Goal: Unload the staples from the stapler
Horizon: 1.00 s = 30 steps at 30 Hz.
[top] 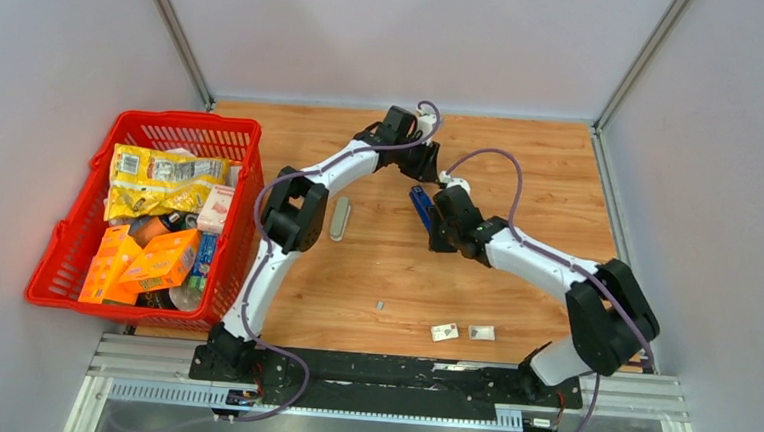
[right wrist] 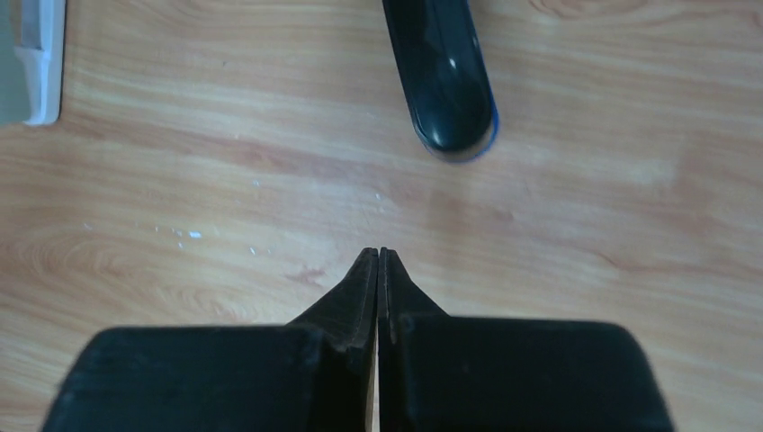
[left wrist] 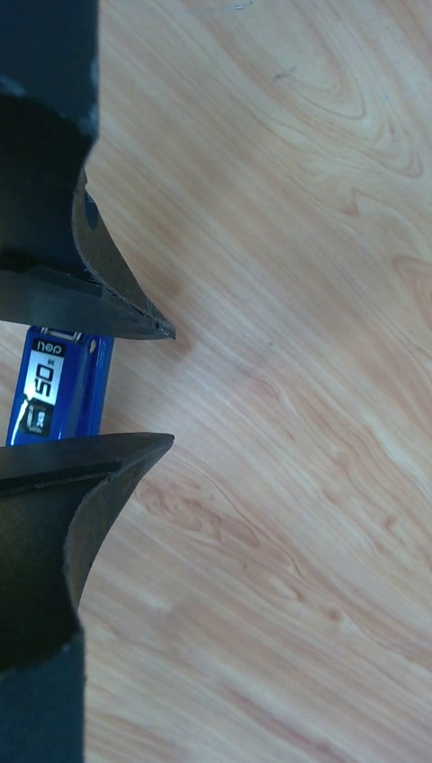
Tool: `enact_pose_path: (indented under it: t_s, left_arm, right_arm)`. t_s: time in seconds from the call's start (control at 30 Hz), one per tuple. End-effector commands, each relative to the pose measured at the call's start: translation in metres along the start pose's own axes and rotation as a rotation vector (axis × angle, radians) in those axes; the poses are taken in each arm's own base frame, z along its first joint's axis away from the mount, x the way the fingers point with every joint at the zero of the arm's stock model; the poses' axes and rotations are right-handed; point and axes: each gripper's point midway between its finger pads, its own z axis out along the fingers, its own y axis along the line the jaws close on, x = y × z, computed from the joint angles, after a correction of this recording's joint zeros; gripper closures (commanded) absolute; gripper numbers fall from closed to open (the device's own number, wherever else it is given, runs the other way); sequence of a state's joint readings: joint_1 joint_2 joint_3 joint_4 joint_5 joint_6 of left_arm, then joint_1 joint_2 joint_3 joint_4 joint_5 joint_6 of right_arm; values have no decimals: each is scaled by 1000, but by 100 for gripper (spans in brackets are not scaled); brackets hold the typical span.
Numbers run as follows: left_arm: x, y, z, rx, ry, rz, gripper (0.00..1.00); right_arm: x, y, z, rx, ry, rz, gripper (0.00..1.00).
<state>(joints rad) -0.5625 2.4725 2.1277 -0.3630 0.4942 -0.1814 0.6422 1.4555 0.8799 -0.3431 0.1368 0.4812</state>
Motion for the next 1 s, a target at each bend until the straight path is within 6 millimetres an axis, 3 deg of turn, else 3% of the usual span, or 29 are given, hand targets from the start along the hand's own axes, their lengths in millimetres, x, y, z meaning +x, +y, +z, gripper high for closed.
enact_pose_path:
  t_s: [0.0,0.13,0.37,0.53,0.57,0.6,0.63,0.67,0.7,0.73,0.77,0.8,0.97]
  left_arm:
    - [6,9,5,-47,26,-13,51]
    - [22,11,7,-45,68,-30,52]
    - [50,14,-5,-75,142,-37,53]
    - [78,17,-20,-116,210,-47,54]
    - [76,14,-26,-118,206,-43,54]
    - [88,14,-30,-123,229,-53,54]
    - [83,11,-36,-128,215,-44,54]
    - [96,11,-40,-133,238,-55,54]
    - [89,6,-47,-132,221,-46,54]
    - [100,6,-51,-134,241,-56,54]
    - [92,1,-58,-132,219,-49,54]
    - [104,0,-61,-132,242,-58,54]
    - [103,-24,-86,-102,214,-39,54]
  right_arm:
    - [-39,20,24,-49,-84,6,100]
    - [-43,17,49,-21,-68,14,100]
    - [-55,-10,65,96,-75,45,100]
    - [-64,-38,68,159,-80,99,100]
    - [-66,-42,67,169,-83,106,100]
    - [-67,-46,67,180,-84,109,100]
    - [-68,-51,66,188,-84,115,100]
    - [-69,-53,65,194,-86,117,100]
    - [-69,-57,64,203,-87,120,100]
    - [-71,-59,63,208,-92,123,100]
    - [-73,-62,63,214,-97,127,100]
    - [-74,-63,63,215,-99,126,100]
    - [-80,-63,61,213,-102,111,100]
